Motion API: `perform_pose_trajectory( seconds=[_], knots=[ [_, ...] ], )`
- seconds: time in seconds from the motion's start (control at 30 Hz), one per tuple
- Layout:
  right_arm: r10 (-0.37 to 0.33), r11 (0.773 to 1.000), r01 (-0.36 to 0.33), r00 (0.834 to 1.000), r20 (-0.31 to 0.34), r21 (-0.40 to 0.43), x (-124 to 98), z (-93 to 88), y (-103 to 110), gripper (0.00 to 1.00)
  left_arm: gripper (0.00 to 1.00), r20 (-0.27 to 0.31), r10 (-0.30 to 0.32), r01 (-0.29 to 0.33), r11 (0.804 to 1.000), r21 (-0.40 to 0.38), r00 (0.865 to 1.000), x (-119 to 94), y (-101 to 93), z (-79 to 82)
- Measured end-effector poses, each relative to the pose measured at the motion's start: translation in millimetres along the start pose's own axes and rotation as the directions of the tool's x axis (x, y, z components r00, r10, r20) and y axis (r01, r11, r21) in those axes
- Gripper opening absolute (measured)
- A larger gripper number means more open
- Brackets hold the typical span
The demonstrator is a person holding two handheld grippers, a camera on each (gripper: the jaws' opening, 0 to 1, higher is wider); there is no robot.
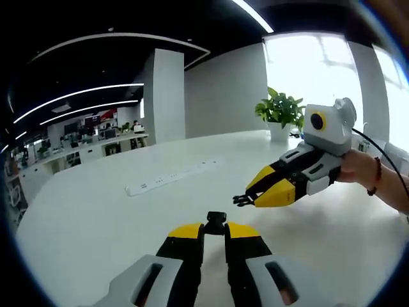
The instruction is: Snap the two parts of the plastic buckle together until the buckle closes and remains connected.
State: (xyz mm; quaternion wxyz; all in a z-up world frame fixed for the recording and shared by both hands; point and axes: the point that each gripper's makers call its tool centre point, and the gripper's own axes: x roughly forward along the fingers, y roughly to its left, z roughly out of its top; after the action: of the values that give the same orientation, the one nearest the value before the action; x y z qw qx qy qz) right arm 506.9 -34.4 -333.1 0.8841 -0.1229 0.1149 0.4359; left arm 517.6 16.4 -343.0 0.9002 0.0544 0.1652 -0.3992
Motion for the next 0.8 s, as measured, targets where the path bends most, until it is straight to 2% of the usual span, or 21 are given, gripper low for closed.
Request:
perform_pose_trajectory(
  seconds=[0.8],
  knots=[
    [0.005, 1.000, -0.005, 1.000, 0.000, 0.004, -7, -2.8, 11, 0.12, 0.12, -0.002, -0.003, 0.003, 1.000, -0.007, 1.000, -9, -2.1, -4.0]
  ],
)
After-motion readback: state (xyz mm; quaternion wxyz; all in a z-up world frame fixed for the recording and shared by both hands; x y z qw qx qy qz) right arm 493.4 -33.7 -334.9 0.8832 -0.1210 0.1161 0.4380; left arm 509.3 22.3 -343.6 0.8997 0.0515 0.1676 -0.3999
